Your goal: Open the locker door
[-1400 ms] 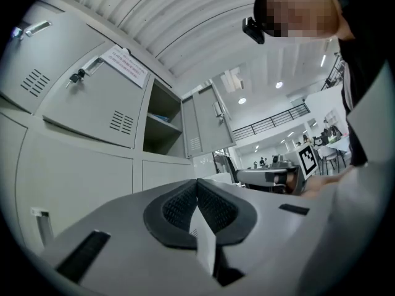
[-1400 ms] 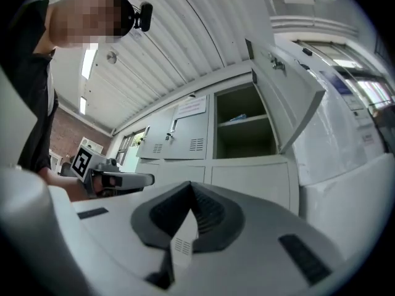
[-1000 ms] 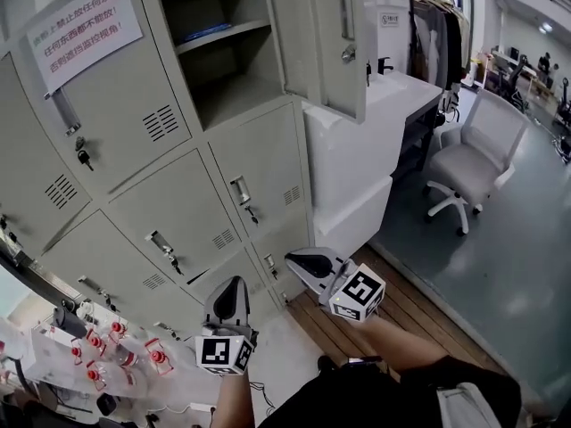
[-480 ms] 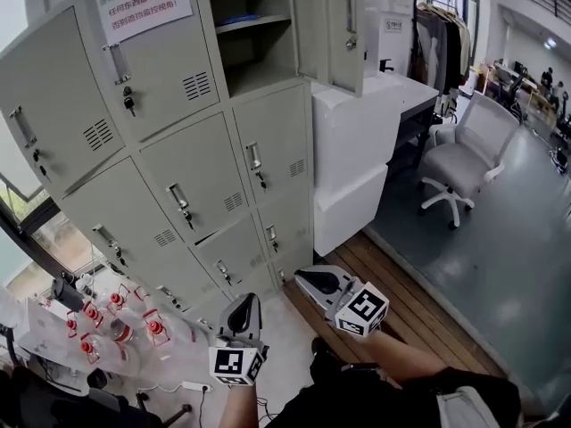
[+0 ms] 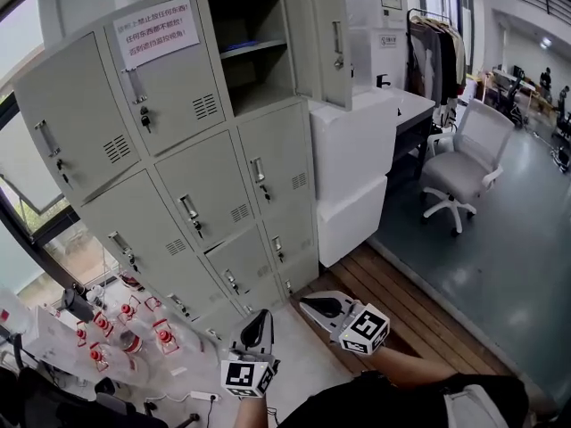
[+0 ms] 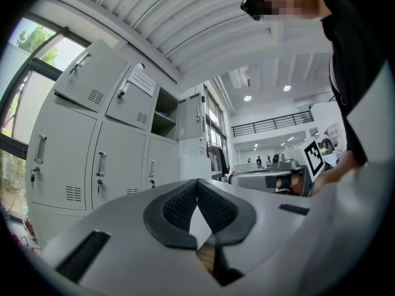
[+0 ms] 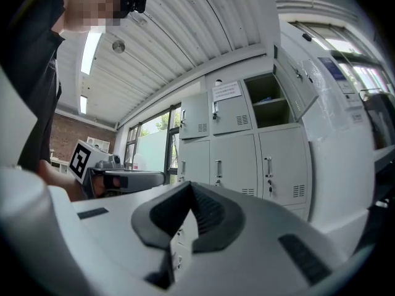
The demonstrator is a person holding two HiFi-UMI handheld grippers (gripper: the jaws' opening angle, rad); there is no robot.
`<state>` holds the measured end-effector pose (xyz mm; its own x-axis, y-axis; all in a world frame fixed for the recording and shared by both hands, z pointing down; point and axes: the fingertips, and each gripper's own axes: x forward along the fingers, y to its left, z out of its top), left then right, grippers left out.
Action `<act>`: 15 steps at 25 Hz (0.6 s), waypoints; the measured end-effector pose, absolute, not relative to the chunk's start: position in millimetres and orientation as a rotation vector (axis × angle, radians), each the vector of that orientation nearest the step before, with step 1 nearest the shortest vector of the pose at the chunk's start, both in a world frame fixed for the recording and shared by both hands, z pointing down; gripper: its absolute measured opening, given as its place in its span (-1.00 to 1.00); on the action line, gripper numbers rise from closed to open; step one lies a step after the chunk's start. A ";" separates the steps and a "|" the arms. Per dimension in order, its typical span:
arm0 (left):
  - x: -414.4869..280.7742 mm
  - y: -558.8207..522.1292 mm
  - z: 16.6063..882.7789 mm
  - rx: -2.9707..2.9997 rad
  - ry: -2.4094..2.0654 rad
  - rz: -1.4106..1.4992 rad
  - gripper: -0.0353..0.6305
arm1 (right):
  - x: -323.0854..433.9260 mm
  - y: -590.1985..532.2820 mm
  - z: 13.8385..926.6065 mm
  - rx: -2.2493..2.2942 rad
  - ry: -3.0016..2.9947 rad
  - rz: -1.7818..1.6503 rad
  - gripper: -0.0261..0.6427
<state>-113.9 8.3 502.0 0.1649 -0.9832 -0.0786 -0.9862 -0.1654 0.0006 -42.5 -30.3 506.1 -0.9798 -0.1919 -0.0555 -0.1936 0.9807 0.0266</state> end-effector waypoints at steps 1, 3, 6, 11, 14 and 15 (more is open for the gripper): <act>-112.5 8.1 499.6 -2.354 1.995 0.091 -0.85 | -40.2 -29.9 506.5 -0.293 3.075 0.053 -0.89; -109.1 3.5 494.5 -2.344 1.996 0.094 -0.85 | -32.5 -33.7 504.4 -0.281 3.070 0.050 -0.89; -94.7 -3.1 491.7 -2.357 1.993 0.095 -0.85 | -7.4 -43.0 497.3 -0.305 3.035 0.021 -0.89; -68.7 -11.3 499.7 -2.400 1.992 0.078 -0.85 | 31.7 -60.2 494.5 -0.373 3.004 -0.011 -0.89; -51.3 -18.2 502.4 -2.419 1.960 0.071 -0.85 | 45.2 -68.0 490.8 -0.389 2.983 0.008 -0.89; -45.7 -18.2 504.1 -2.423 1.951 0.066 -0.85 | 48.9 -67.9 492.4 -0.390 2.980 0.012 -0.89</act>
<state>-45.7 -18.2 504.1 0.2129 -0.9757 -0.0520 -0.9770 -0.2134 0.0032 48.9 -67.9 492.4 -0.9573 -0.2556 -0.1354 -0.2567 0.9665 -0.0098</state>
